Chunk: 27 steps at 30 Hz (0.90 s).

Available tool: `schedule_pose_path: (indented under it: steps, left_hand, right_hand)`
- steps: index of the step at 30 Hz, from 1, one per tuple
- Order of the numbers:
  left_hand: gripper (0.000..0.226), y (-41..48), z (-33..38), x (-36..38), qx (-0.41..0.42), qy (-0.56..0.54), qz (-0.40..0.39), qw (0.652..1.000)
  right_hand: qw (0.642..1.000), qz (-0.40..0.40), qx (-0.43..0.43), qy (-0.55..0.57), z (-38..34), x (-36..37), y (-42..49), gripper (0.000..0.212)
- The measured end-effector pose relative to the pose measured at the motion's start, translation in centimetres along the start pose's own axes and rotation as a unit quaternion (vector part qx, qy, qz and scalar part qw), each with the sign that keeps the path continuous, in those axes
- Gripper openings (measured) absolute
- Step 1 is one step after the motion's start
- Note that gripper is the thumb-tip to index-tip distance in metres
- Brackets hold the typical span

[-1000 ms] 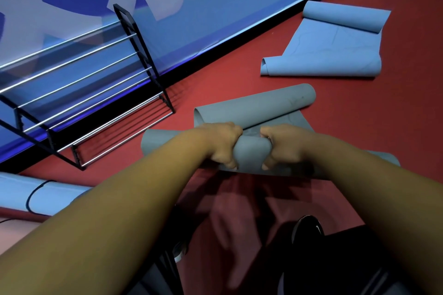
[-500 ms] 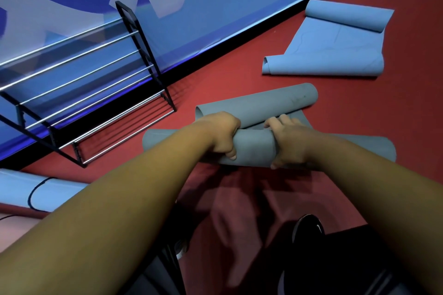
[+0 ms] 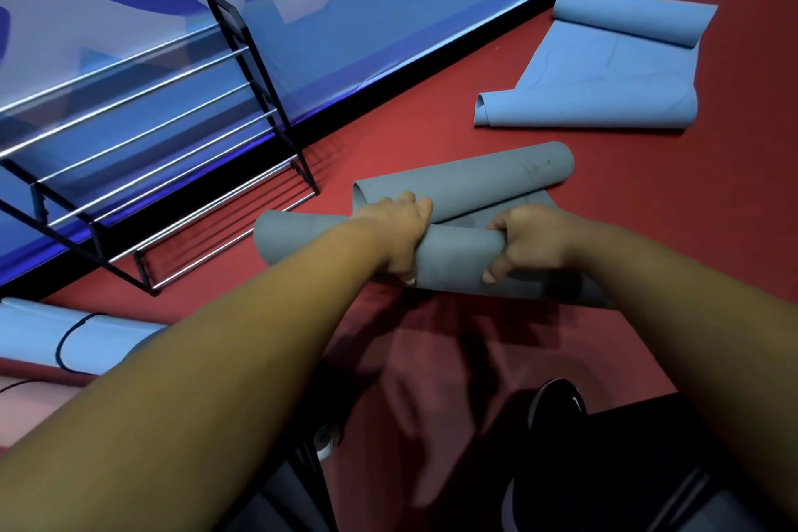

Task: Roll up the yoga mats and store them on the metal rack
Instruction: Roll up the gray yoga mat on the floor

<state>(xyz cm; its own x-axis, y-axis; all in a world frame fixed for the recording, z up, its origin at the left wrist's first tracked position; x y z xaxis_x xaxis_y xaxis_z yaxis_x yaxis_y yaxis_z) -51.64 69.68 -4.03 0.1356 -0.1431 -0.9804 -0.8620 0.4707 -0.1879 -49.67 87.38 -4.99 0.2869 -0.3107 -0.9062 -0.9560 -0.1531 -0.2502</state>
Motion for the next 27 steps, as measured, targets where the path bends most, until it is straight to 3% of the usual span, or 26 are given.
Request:
schedule_pose_path:
  steps: [3, 6, 8, 11, 14, 20, 23, 27]
  left_hand:
    - [0.071, 0.2, -0.5, -0.5, -0.002, -0.043, 0.010, 0.999]
    - [0.062, 0.2, -0.8, -0.2, -0.013, -0.070, 0.002, 0.997]
    - [0.057, 0.2, -0.9, 0.0, -0.018, -0.079, -0.009, 0.997]
    - [0.054, 0.2, -1.2, 0.1, -0.021, -0.084, -0.027, 0.996]
    - [0.058, 0.1, -1.4, 0.5, -0.024, -0.070, -0.039, 0.996]
    - [0.107, -0.6, -1.1, 0.4, 0.007, 0.029, -0.030, 0.999]
    - [0.098, -0.5, -0.8, 0.2, 0.009, 0.060, 0.008, 0.998]
    - [0.073, -0.5, -1.2, -0.1, 0.010, 0.002, 0.020, 1.000]
  right_hand:
    - [1.000, -0.010, -0.004, -0.005, 0.1, 0.4, 0.0, 0.067]
    - [0.993, 0.029, -0.040, -0.111, -0.3, 0.7, -0.2, 0.120]
    - [0.984, 0.075, -0.050, -0.151, -0.6, 0.5, -0.6, 0.139]
    - [0.988, 0.091, -0.048, -0.117, -1.1, 0.0, -0.6, 0.128]
    - [0.992, 0.081, -0.041, -0.084, -1.1, -0.5, -0.4, 0.087]
    - [0.999, 0.041, -0.002, -0.011, -0.4, -1.2, -0.3, 0.067]
    - [1.000, 0.014, 0.006, 0.009, -0.2, -0.8, -0.3, 0.059]
    - [1.000, 0.002, -0.014, -0.019, -0.5, -0.3, -0.6, 0.076]
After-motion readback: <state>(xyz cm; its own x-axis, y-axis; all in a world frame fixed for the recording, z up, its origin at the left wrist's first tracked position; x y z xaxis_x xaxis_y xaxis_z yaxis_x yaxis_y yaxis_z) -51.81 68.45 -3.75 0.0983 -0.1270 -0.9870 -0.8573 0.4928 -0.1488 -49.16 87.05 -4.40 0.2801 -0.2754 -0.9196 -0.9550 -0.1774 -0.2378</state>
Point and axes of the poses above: each hand's wrist, its own y-axis towards the middle knuckle, its own x-axis out of the palm, z = x × y, the point moved 8 cm from there along y, towards the middle knuckle, and after that the axes turned 13 degrees about z, right-handed, at the moved point
